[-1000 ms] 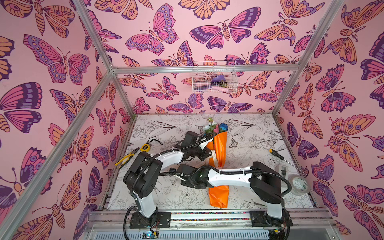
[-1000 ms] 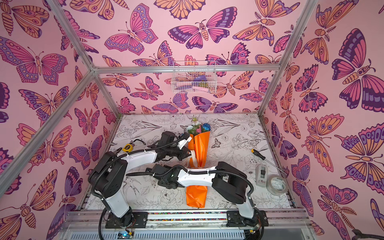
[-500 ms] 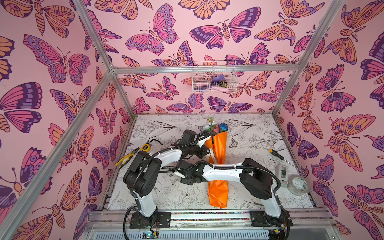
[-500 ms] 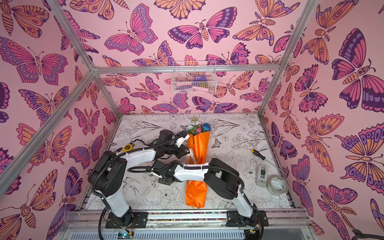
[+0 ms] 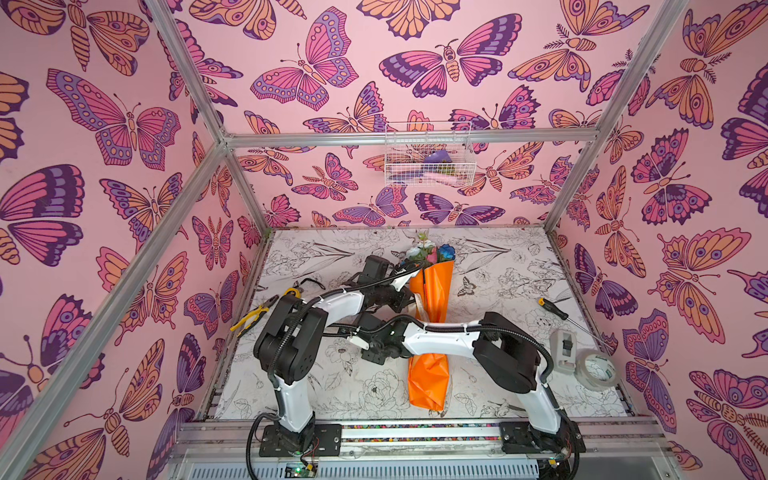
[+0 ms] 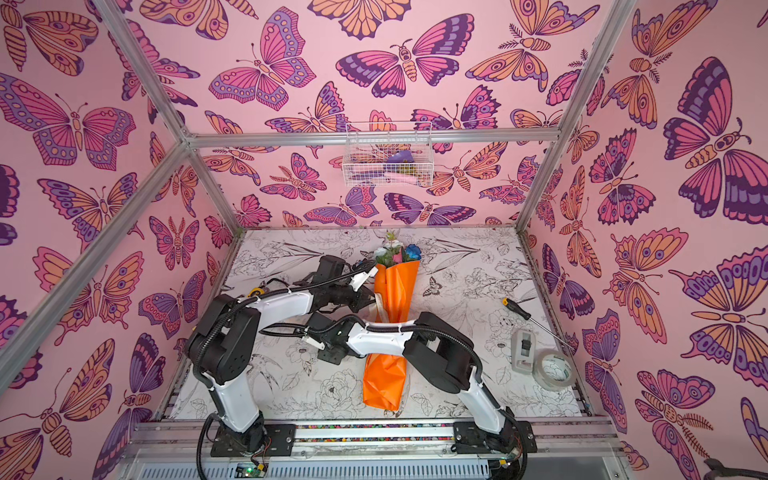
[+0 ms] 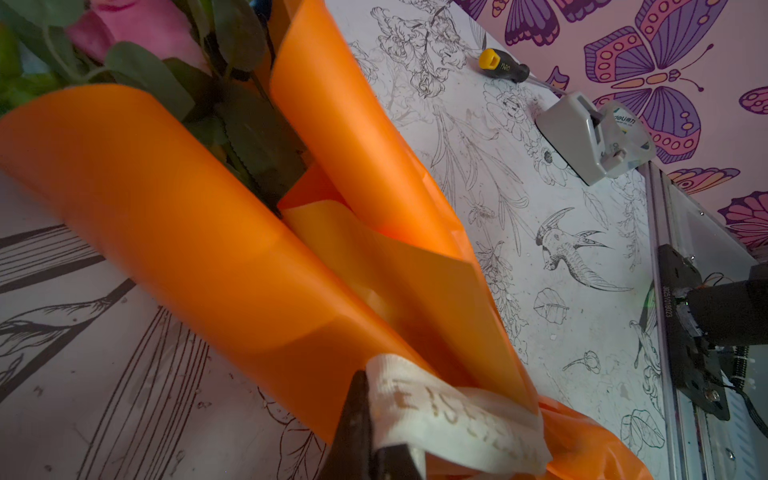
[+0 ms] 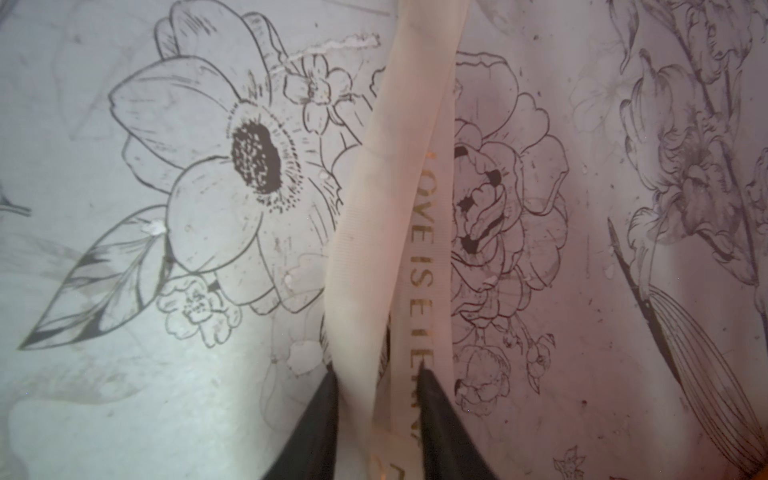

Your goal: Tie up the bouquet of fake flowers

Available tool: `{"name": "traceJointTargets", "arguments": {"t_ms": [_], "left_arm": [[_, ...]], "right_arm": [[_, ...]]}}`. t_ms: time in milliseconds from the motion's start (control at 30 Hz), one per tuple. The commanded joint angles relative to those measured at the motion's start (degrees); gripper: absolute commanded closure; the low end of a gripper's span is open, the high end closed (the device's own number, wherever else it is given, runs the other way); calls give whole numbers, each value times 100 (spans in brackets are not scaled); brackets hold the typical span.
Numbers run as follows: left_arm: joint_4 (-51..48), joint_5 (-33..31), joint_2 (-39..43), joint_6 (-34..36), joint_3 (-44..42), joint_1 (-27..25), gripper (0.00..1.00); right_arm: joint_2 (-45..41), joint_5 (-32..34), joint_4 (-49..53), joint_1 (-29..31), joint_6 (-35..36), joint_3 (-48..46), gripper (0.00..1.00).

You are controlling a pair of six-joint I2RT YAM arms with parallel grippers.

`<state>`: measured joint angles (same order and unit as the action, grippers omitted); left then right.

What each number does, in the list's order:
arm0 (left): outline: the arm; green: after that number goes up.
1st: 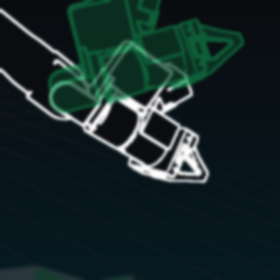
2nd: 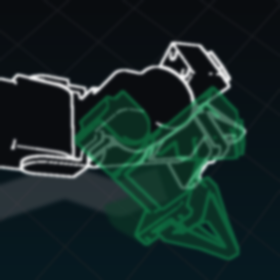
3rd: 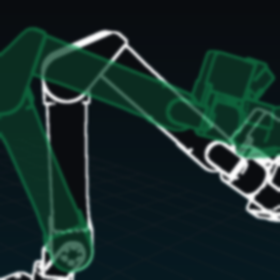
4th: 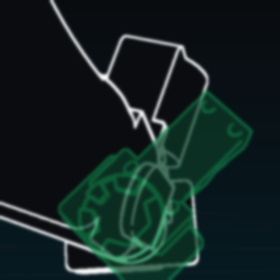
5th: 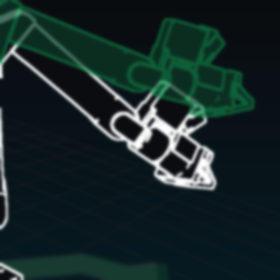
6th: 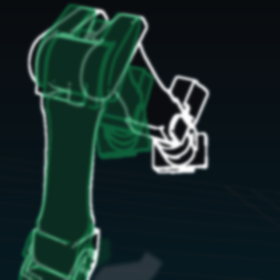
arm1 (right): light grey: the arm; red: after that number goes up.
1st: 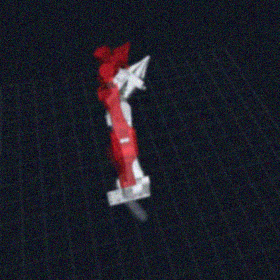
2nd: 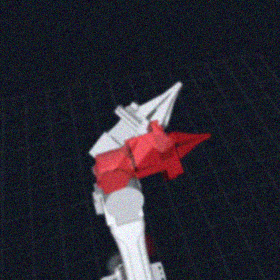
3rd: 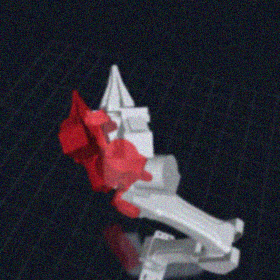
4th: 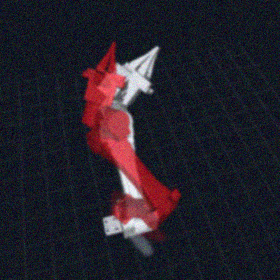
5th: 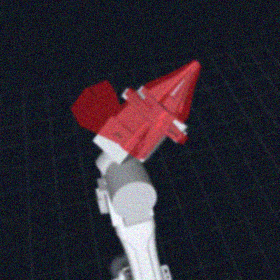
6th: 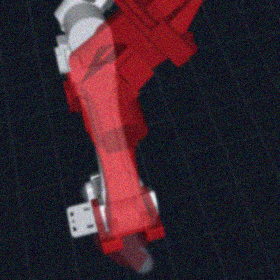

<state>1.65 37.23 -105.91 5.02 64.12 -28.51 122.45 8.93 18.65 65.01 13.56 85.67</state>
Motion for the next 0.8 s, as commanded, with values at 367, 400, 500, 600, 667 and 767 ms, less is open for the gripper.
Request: {"name": "traceJointTargets", "arguments": {"t_ms": [367, 400, 500, 600, 667, 767], "left_arm": [[-118, 4, 23, 63, -33, -335, 100], [-116, -14, 31, 66, -31, -334, 100], [-114, -45, 70, 44, -58, -339, 100], [-117, -64, 91, 26, -75, -332, 100], [-112, -84, 110, 2, -75, -338, 100], [-117, -128, 130, -49, -75, -326, 100]], "right_arm": [[-1072, -944, -145, -157, -175, -660, 100], [-1197, -1008, -148, -160, -212, -738, 100], [-1641, -1137, -249, -130, -344, -1078, 100], [-2192, -1257, -455, -130, -536, -1531, 100], [-2551, -1292, -544, -129, -679, -1808, 100], [-3126, -1242, -649, -134, -915, -2244, 100]]}}
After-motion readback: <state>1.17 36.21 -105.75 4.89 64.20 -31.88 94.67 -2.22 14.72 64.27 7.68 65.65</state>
